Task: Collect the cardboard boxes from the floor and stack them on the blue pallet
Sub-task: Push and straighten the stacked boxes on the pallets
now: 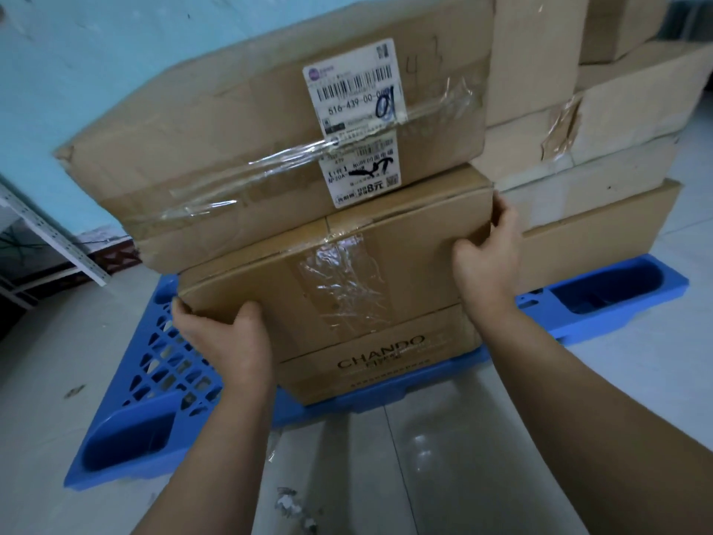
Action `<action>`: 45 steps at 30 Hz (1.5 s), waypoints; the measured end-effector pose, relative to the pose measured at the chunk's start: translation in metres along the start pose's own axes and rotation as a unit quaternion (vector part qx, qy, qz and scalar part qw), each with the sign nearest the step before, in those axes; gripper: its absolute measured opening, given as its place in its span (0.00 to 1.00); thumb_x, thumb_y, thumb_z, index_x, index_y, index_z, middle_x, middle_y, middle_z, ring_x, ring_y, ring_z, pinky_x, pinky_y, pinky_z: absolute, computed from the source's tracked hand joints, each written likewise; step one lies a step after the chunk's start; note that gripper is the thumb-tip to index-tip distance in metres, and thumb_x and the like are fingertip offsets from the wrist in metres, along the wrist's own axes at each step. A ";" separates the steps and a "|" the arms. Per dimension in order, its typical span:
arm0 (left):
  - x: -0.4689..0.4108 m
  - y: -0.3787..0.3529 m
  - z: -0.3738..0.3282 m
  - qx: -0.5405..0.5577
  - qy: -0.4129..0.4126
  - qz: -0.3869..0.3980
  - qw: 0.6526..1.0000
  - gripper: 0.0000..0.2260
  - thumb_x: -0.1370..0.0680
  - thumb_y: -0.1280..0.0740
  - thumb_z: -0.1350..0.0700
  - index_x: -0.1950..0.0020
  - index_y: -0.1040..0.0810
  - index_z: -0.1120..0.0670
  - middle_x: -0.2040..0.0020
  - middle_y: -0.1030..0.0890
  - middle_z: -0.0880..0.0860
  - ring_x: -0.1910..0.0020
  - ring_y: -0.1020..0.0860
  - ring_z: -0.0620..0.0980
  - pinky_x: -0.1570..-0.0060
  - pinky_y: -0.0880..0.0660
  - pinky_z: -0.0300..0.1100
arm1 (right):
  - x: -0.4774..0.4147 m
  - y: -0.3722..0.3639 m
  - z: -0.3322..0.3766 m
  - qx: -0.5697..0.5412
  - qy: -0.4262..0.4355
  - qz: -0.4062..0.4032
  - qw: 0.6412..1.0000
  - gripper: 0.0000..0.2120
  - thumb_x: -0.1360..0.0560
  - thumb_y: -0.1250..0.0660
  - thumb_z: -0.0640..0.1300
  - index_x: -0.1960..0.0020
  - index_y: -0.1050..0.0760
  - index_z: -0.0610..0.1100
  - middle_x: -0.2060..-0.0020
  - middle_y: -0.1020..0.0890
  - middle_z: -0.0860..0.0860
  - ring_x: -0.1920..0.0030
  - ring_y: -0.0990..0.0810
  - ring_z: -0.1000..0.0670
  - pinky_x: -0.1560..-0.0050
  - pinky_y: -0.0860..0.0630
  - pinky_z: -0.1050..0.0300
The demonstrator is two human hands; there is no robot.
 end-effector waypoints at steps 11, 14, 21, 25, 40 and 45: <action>-0.046 0.005 -0.065 0.112 -0.129 0.035 0.985 0.30 0.28 0.34 0.52 0.28 0.35 0.59 0.39 0.23 0.56 0.41 0.23 0.51 0.40 0.25 0.41 | -0.029 -0.004 0.081 0.002 0.092 0.054 0.994 0.40 0.31 0.37 0.49 0.22 0.47 0.48 0.25 0.39 0.50 0.26 0.41 0.50 0.26 0.44 0.54; -0.043 0.001 -0.066 0.103 -0.130 0.020 0.986 0.31 0.28 0.34 0.49 0.27 0.35 0.58 0.36 0.23 0.58 0.38 0.24 0.53 0.37 0.26 0.45 | -0.034 -0.004 0.080 0.015 0.091 0.067 0.993 0.38 0.28 0.35 0.43 0.22 0.48 0.49 0.25 0.39 0.51 0.25 0.42 0.51 0.28 0.46 0.57; -0.041 0.003 -0.065 0.102 -0.144 -0.012 0.984 0.31 0.30 0.33 0.46 0.30 0.37 0.55 0.37 0.26 0.62 0.40 0.25 0.55 0.41 0.26 0.44 | -0.024 -0.004 0.073 -0.010 0.096 0.022 0.995 0.36 0.32 0.34 0.44 0.26 0.41 0.45 0.32 0.34 0.50 0.30 0.37 0.49 0.28 0.41 0.54; -0.030 0.005 -0.063 0.122 -0.170 -0.024 0.978 0.29 0.28 0.33 0.49 0.31 0.36 0.59 0.42 0.27 0.56 0.45 0.26 0.46 0.46 0.27 0.35 | -0.020 -0.003 0.069 -0.022 0.102 0.015 0.994 0.38 0.37 0.37 0.47 0.28 0.41 0.44 0.35 0.35 0.49 0.32 0.37 0.49 0.32 0.40 0.58; -0.010 0.010 -0.045 0.169 -0.118 -0.043 0.978 0.35 0.27 0.33 0.54 0.24 0.43 0.62 0.29 0.32 0.59 0.32 0.30 0.51 0.33 0.30 0.42 | -0.015 -0.003 0.059 -0.092 0.137 0.006 0.986 0.36 0.35 0.37 0.41 0.28 0.41 0.39 0.36 0.35 0.47 0.32 0.35 0.47 0.29 0.37 0.51; 0.034 -0.007 0.019 0.205 0.234 -0.051 0.949 0.37 0.39 0.32 0.41 0.31 0.28 0.52 0.37 0.21 0.54 0.39 0.22 0.55 0.36 0.28 0.56 | -0.011 0.003 0.027 -0.124 0.105 -0.018 0.987 0.33 0.33 0.40 0.39 0.28 0.39 0.41 0.33 0.32 0.42 0.33 0.31 0.50 0.32 0.33 0.55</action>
Point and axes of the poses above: each hand's wrist, its own x-axis away from the middle knuckle, its own y-axis out of the back of the hand, z = x × y, the point moved 3 cm from there along -x, towards the middle knuckle
